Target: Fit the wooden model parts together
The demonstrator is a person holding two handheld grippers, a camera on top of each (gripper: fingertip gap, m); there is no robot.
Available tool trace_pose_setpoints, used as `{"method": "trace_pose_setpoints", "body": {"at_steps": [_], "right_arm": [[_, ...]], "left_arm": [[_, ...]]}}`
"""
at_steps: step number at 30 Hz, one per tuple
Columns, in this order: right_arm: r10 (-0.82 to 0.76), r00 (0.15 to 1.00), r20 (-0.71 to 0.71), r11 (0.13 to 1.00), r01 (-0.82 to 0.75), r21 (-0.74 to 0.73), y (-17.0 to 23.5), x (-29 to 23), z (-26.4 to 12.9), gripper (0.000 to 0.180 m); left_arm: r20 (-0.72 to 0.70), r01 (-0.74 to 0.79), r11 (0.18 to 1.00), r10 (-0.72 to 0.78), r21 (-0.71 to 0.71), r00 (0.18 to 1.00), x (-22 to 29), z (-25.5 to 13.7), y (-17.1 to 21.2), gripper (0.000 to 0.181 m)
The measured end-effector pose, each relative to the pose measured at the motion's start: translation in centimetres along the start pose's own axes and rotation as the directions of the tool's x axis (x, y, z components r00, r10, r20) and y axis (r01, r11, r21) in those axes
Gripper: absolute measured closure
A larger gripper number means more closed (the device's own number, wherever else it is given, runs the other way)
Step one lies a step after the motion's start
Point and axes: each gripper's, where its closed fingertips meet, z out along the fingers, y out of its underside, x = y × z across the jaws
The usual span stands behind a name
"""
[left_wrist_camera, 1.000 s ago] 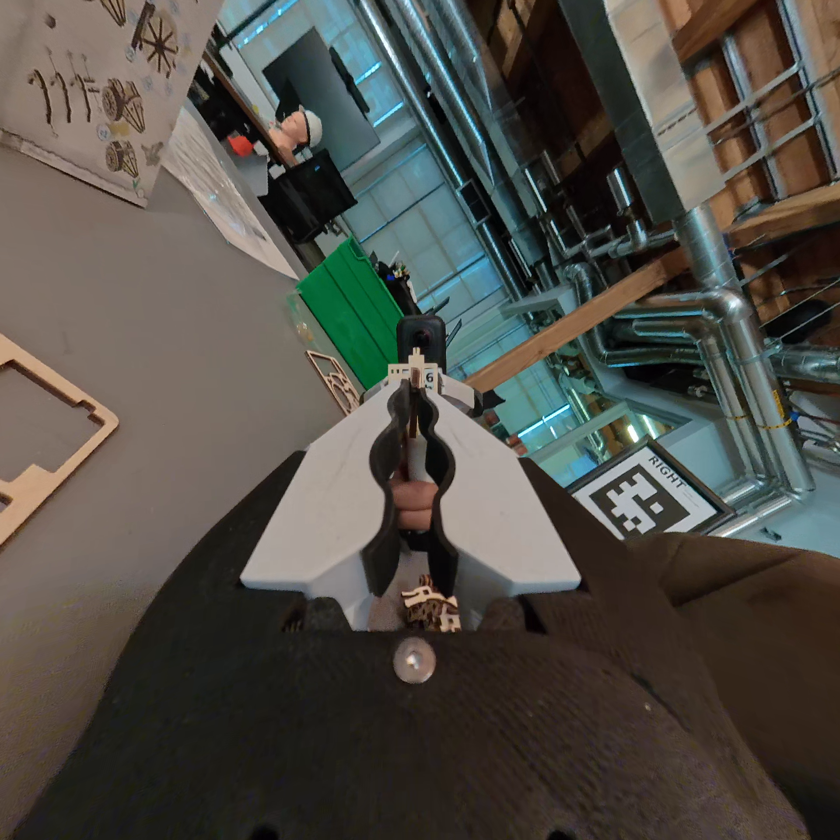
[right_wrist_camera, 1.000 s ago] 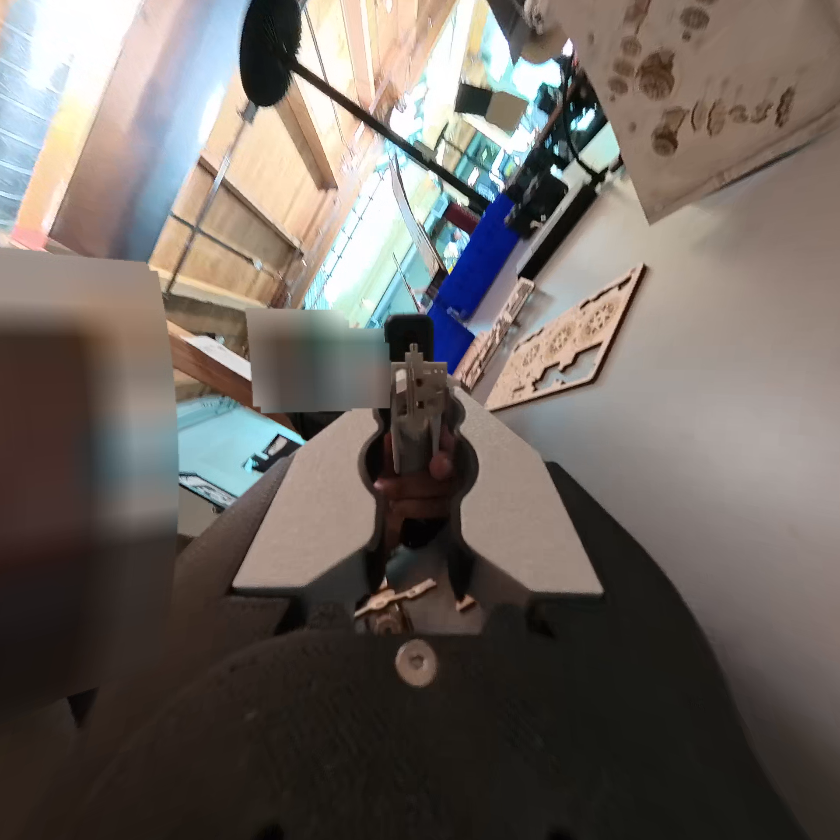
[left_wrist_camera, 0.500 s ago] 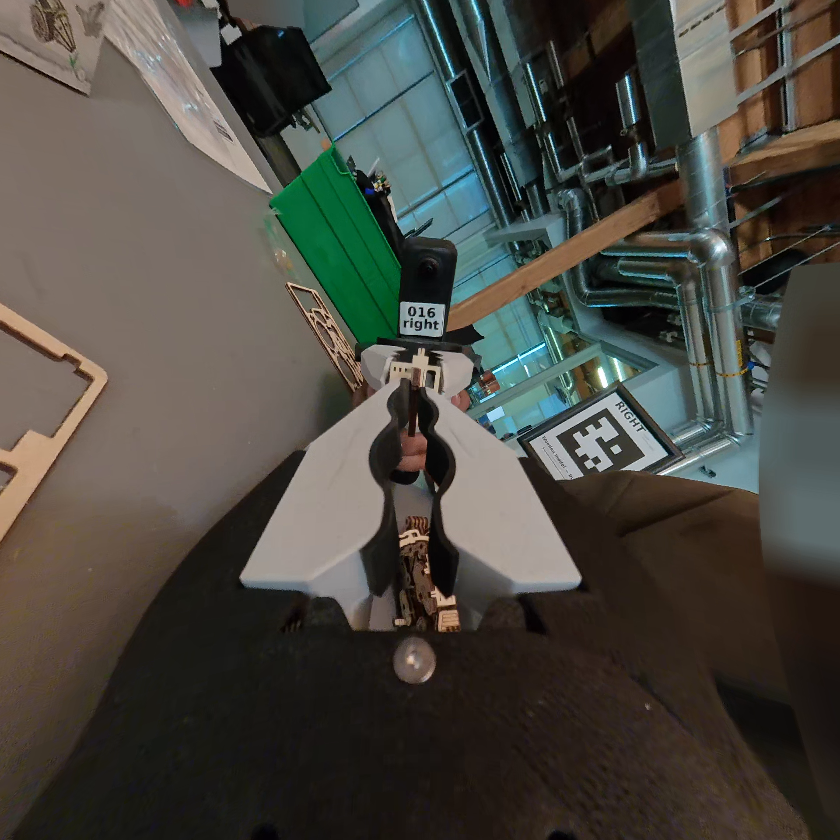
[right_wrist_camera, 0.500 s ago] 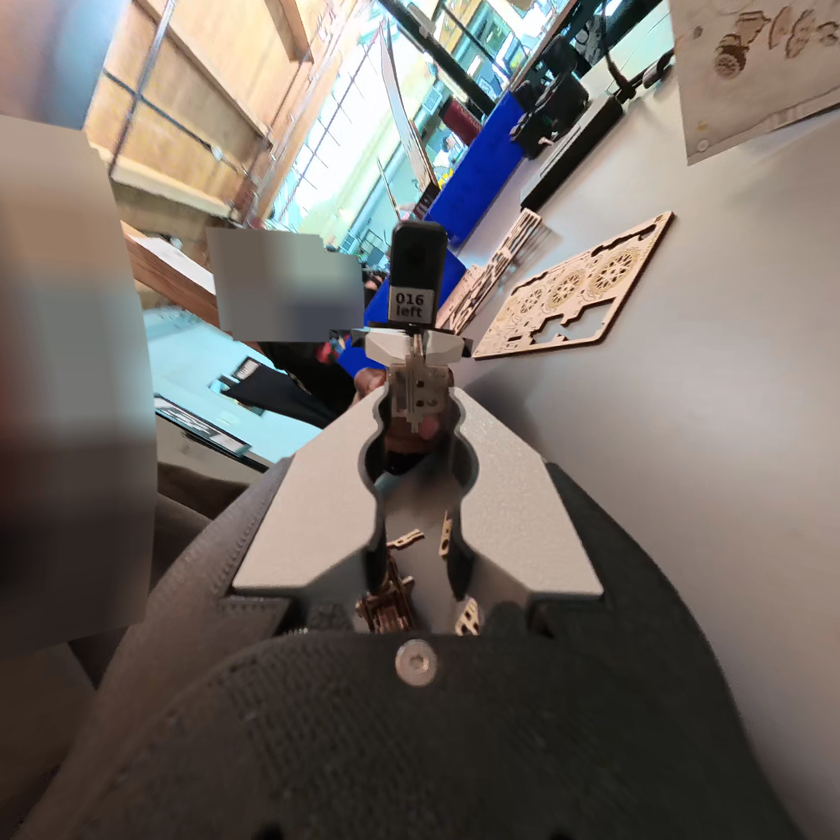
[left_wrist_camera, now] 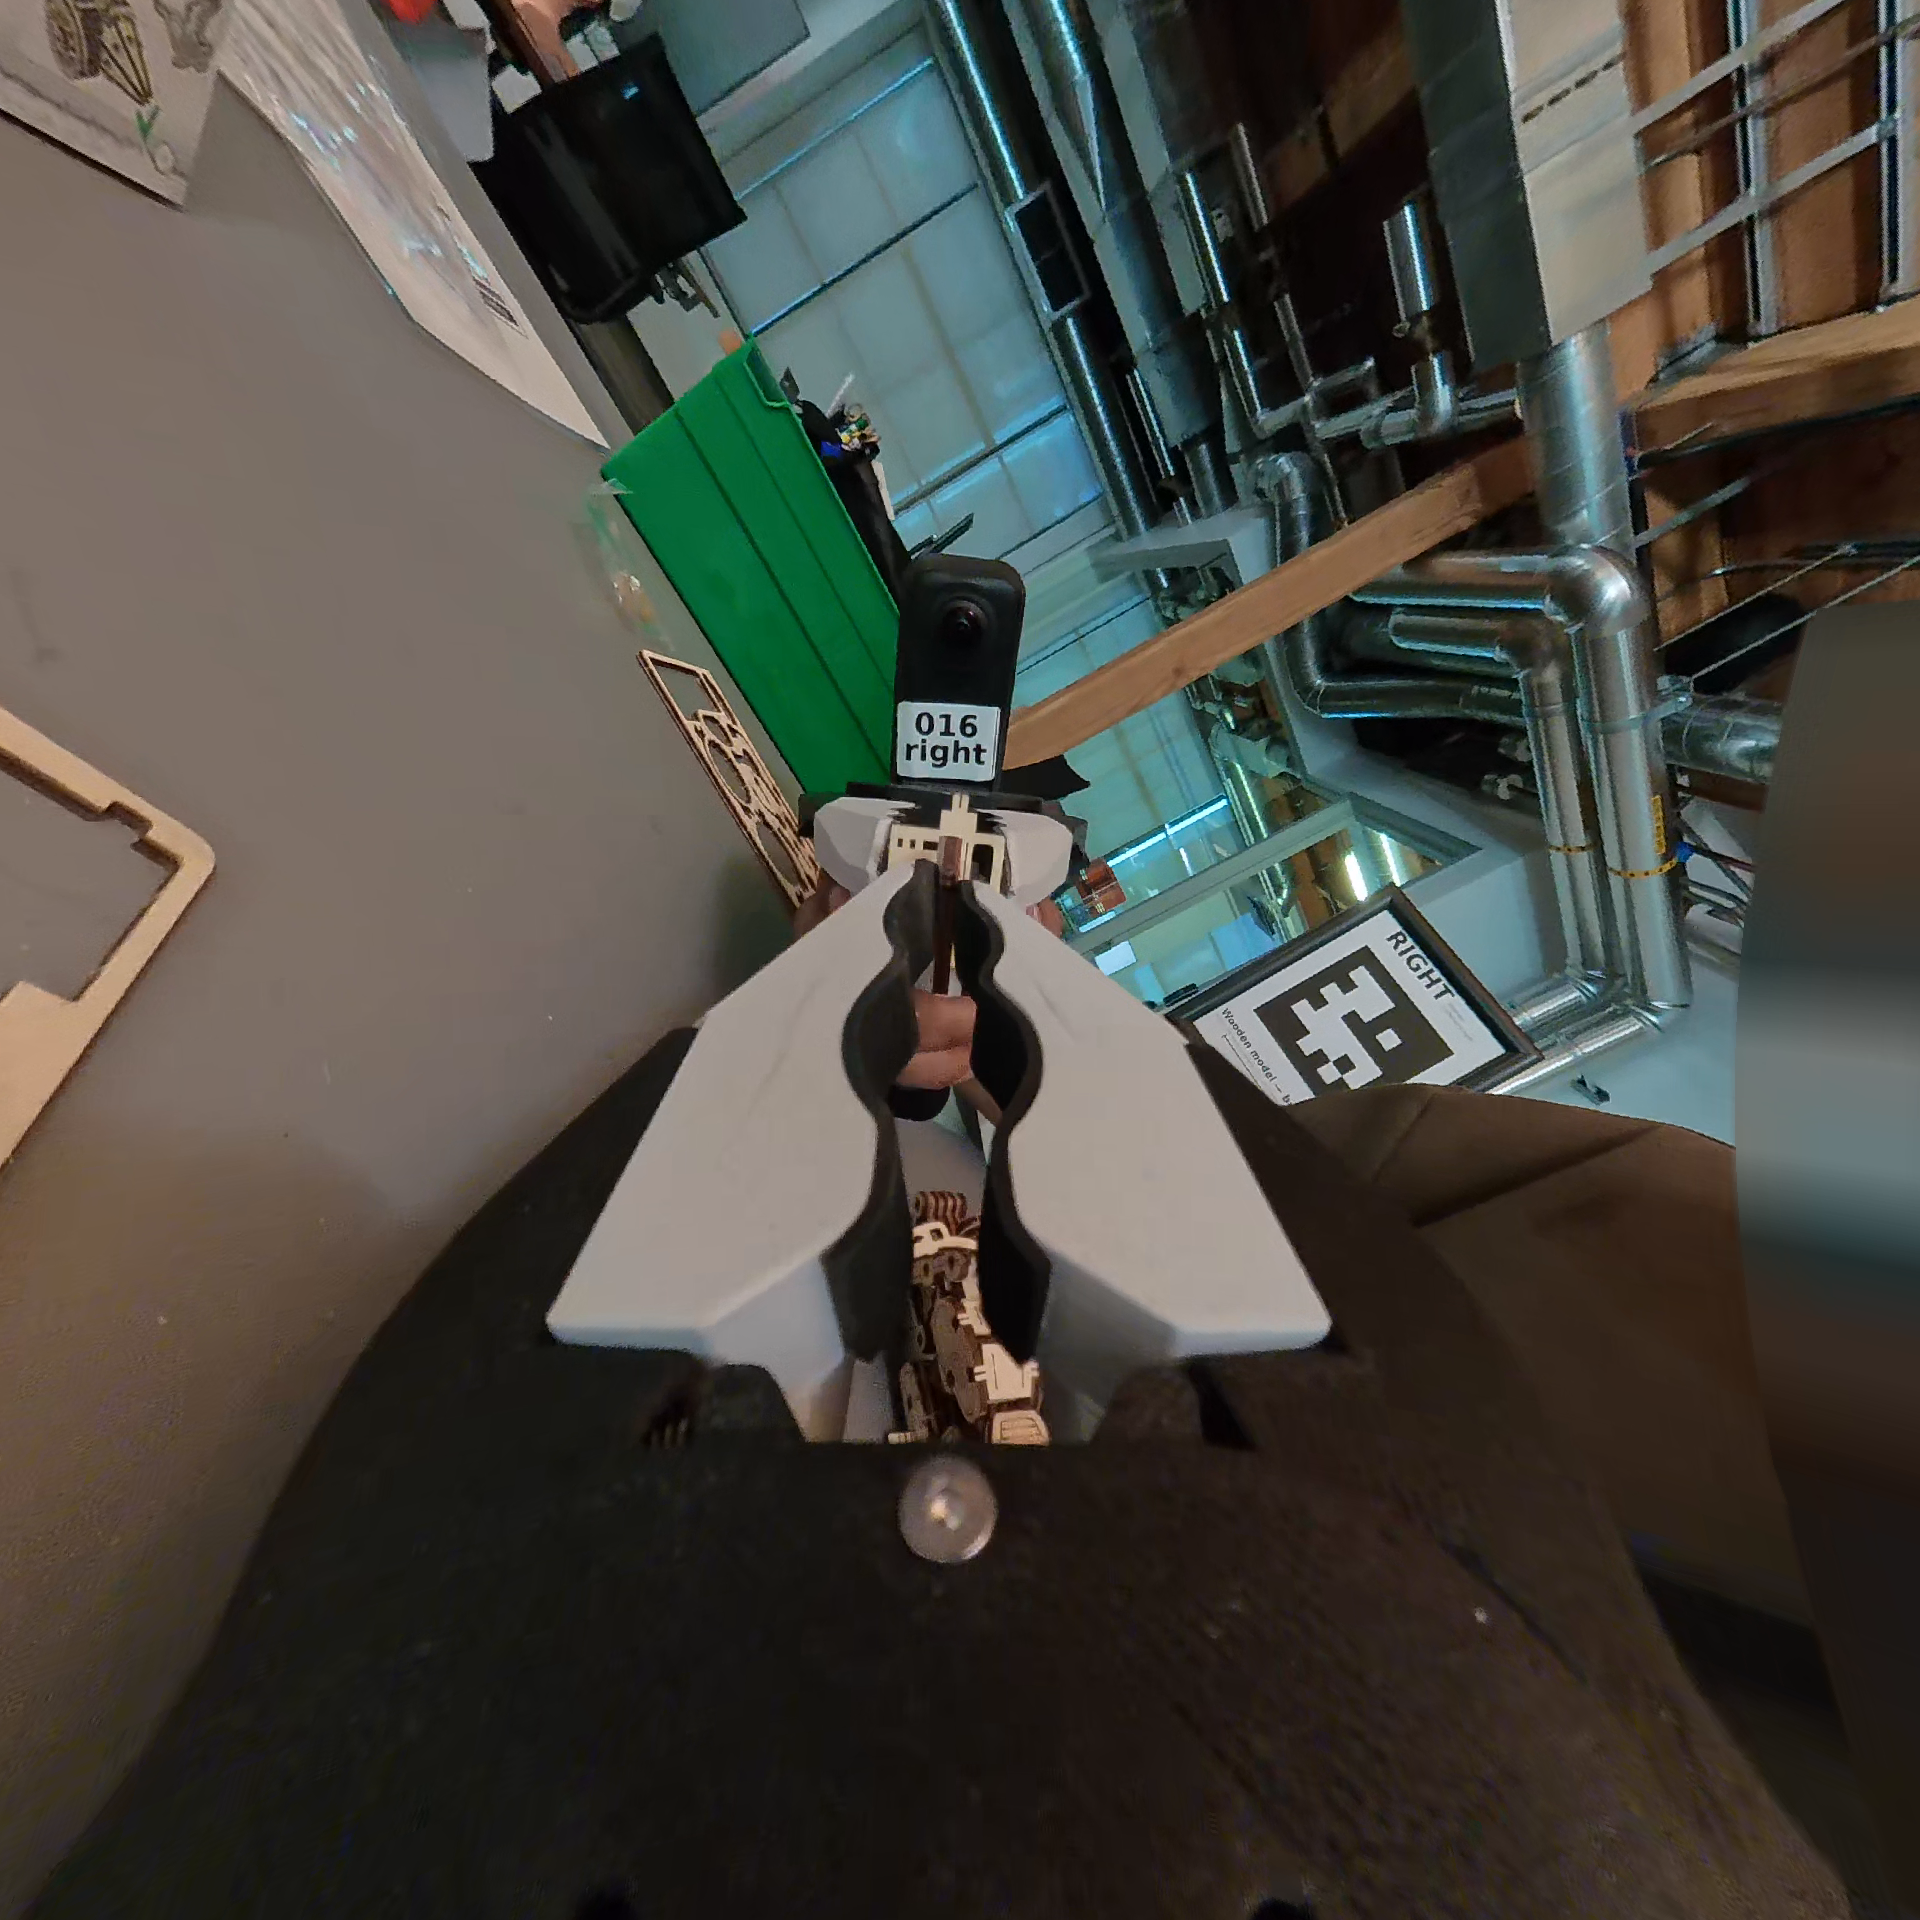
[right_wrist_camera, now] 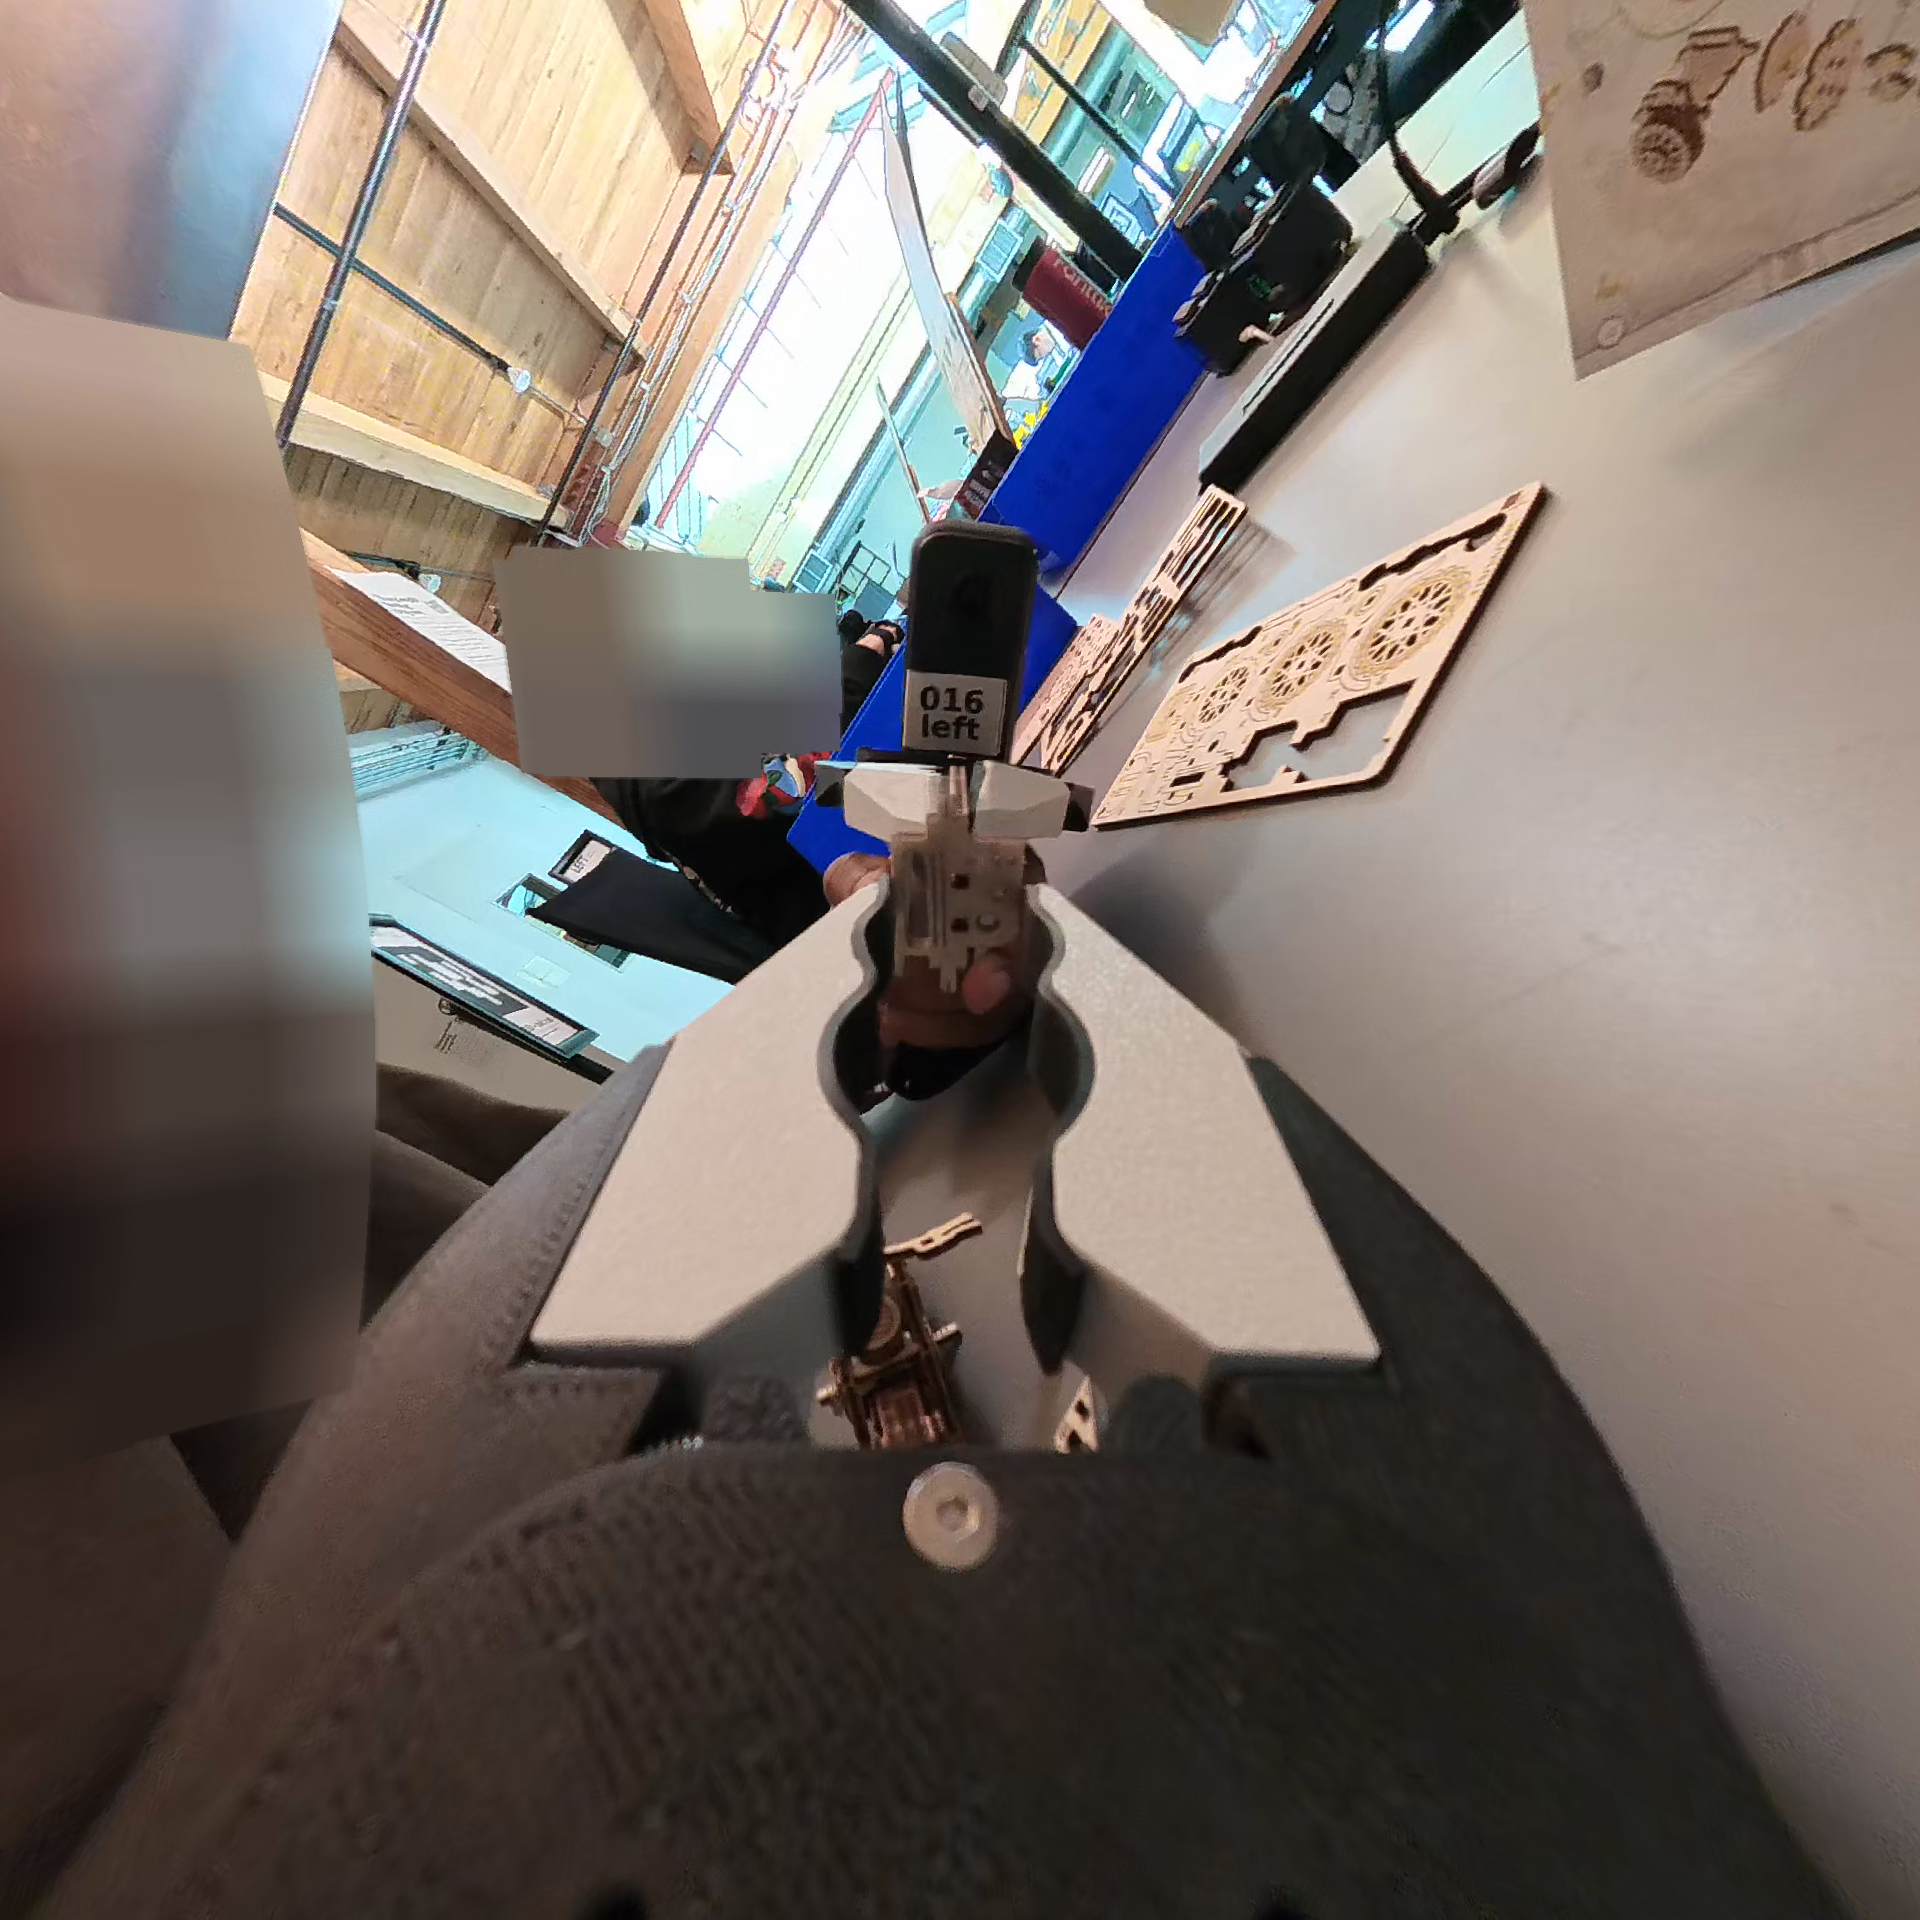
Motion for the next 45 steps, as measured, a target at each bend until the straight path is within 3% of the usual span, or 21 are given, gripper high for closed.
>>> {"method": "trace_pose_setpoints", "body": {"at_steps": [13, 17, 32, 35, 38, 41, 45], "right_arm": [[0.020, 1.000, 0.015, 0.999, -0.020, 0.025, -0.5, 0.0, 0.2, 0.157], [0.018, 1.000, 0.021, 0.999, -0.018, 0.037, -0.6, -0.1, 0.0, 0.157], [-0.021, 1.000, 0.003, 0.999, 0.021, 0.025, -0.3, -0.1, 0.1, 0.157], [-0.047, 0.998, -0.034, 0.998, 0.048, 0.050, -0.7, 0.1, 0.1, 0.145], [-0.101, 0.993, -0.066, 0.991, 0.107, 0.084, -1.5, -0.3, 0.0, 0.129], [-0.249, 0.958, -0.138, 0.957, 0.266, 0.118, -2.6, -1.2, -0.3, 0.132], [-0.482, 0.838, -0.257, 0.840, 0.525, 0.138, -3.7, -3.2, -0.7, 0.149]], "left_arm": [[0.010, -0.015, 1.000, 0.014, 0.020, 1.000, -0.1, -0.1, -0.4, 0.179], [0.024, -0.022, 1.000, 0.022, -0.016, 0.999, -0.1, 0.5, 0.4, 0.171], [-0.005, 0.012, 1.000, -0.012, 0.004, 1.000, 0.0, 0.4, 0.1, 0.179], [-0.004, 0.008, 1.000, -0.008, 0.028, 1.000, 0.0, 0.2, -0.3, 0.179], [-0.061, 0.062, 0.994, -0.056, 0.093, 0.997, 0.3, -0.5, -1.4, 0.179], [-0.117, 0.099, 0.985, -0.083, 0.141, 0.990, 0.7, -1.2, -2.2, 0.179], [-0.248, 0.176, 0.969, -0.131, 0.171, 0.960, 2.3, -1.1, -2.7, 0.180]]}}
